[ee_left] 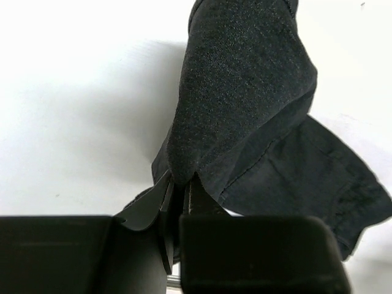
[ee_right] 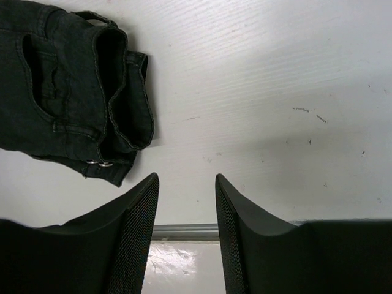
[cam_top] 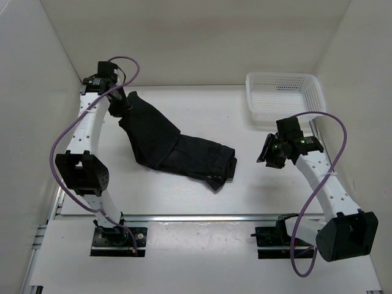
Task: Fold and stack the trousers
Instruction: Fold the trousers
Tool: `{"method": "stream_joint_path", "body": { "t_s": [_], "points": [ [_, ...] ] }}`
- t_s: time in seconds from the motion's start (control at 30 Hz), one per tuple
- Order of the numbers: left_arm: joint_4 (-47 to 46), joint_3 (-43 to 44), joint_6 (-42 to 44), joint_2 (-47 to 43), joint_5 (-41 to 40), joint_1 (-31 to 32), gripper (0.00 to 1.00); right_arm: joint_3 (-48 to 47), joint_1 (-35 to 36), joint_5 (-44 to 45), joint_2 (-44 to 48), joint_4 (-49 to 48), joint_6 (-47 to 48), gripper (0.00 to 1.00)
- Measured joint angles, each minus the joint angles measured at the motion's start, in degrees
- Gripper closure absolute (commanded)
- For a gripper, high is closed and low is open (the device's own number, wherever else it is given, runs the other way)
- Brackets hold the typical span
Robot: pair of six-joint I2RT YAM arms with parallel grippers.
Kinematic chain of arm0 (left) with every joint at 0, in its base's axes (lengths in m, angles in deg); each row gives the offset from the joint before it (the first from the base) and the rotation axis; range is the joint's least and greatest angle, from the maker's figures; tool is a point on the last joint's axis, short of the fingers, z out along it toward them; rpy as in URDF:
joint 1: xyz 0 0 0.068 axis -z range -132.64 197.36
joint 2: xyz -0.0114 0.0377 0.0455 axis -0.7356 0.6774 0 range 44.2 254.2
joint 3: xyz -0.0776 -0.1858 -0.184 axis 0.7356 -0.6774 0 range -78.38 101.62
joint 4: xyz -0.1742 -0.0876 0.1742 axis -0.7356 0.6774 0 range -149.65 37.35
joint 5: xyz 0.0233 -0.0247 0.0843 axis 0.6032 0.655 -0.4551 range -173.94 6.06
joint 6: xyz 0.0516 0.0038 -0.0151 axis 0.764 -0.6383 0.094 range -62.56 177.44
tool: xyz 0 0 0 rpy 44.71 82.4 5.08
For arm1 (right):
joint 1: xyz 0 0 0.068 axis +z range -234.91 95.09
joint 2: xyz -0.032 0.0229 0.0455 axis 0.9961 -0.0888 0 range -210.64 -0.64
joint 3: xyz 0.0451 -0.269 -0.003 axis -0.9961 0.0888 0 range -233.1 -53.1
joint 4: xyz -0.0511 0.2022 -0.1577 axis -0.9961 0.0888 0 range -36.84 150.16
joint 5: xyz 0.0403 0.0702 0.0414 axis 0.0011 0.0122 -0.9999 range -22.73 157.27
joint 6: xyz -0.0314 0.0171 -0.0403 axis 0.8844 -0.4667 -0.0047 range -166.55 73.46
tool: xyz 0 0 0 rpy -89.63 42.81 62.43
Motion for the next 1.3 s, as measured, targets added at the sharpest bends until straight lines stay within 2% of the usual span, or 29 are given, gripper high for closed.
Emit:
{"method": "stream_joint_path", "body": {
  "t_s": [0.27, 0.47, 0.67, 0.9, 1.07, 1.13, 1.17, 1.2, 1.23, 1.3],
  "points": [
    [-1.05, 0.57, 3.1, 2.1, 12.2, -10.03, 0.9, 0.74, 0.0, -0.09, 0.0, 0.15, 0.02, 0.53],
    [-1.73, 0.57, 4.37, 6.01, 18.08, -15.45, 0.9, 0.85, 0.0, -0.26, 0.07, 0.13, 0.0, 0.53],
    [-0.92, 4.35, 5.31, 12.0, 17.68, -17.22, 0.9, 1.66, 0.0, -0.31, 0.11, 0.09, -0.02, 0.53],
    [-0.11, 14.32, 5.55, 22.99, 16.85, -18.12, 0.9, 1.66, 0.0, -0.55, 0.39, 0.07, -0.02, 0.53],
    [-0.76, 15.08, 4.72, 27.34, 15.65, -19.87, 0.9, 1.66, 0.13, -1.57, 0.94, 0.11, 0.22, 0.53],
    [-1.49, 14.05, 4.42, 27.52, 15.26, -20.41, 0.9, 1.7, 0.7, -2.05, 1.16, -0.09, 0.24, 0.43],
    [-1.75, 13.57, 4.31, 27.47, 15.19, -20.7, 0.9, 1.88, 1.38, -2.8, 1.29, -0.59, 0.35, 0.17],
    [-2.05, 13.14, 4.22, 27.41, 15.15, -20.92, 0.9, 2.16, 2.16, -3.91, 1.27, -1.36, 0.24, 0.05],
    [-2.38, 12.7, 4.17, 27.36, 15.06, -21.0, 0.9, 2.73, 3.08, -5.44, 1.07, -2.84, 0.68, 0.0],
    [-3.06, 11.93, 4.07, 27.34, 14.99, -21.07, 0.9, 3.63, 4.85, -9.51, -0.96, -5.33, 0.96, 0.0]
  ]
}}
